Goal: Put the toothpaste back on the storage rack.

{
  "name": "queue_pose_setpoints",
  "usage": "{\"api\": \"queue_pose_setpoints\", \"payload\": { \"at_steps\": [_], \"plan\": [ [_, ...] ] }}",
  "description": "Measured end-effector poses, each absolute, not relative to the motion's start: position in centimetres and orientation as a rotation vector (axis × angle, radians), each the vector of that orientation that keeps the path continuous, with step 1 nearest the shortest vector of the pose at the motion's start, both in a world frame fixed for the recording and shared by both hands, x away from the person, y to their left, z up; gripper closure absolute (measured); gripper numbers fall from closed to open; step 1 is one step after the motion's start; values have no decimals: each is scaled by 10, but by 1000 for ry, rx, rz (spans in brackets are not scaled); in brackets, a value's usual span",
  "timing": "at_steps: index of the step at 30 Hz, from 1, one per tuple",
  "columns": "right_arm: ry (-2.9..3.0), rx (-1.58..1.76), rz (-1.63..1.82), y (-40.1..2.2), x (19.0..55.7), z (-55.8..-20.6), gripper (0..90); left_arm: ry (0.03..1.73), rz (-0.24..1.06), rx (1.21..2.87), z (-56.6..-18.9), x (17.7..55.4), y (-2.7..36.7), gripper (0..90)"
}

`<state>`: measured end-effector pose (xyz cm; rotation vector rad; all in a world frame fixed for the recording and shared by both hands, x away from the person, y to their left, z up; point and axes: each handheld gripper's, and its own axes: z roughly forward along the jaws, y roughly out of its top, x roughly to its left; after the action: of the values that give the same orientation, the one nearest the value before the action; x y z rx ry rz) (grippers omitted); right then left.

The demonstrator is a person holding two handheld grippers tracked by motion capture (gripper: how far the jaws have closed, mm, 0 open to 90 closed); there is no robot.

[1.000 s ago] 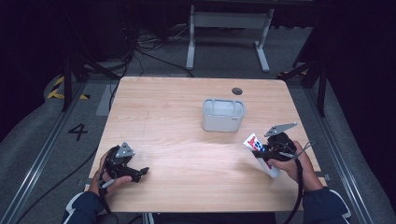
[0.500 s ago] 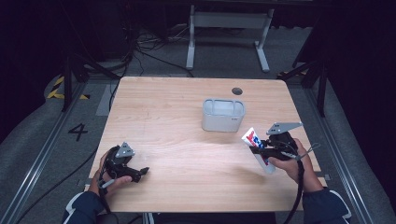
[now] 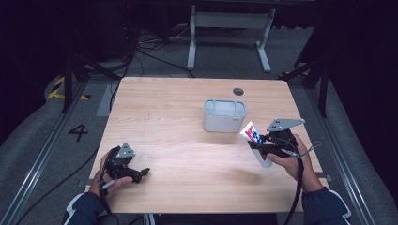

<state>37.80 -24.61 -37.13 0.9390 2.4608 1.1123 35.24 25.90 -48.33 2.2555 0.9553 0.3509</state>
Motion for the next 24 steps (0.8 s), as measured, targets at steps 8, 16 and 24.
{"api": "queue_pose_setpoints", "payload": {
  "at_steps": [8, 16, 24],
  "plan": [
    [2422, 913, 1159, -243, 381, -361, 645, 955, 351, 2256, -483, 352, 259, 7],
    [2393, 900, 1198, -238, 387, -352, 644, 956, 354, 2254, -483, 352, 259, 7],
    [2364, 892, 1209, -234, 393, -345, 640, 956, 354, 2254, -483, 352, 259, 7]
  ]
}}
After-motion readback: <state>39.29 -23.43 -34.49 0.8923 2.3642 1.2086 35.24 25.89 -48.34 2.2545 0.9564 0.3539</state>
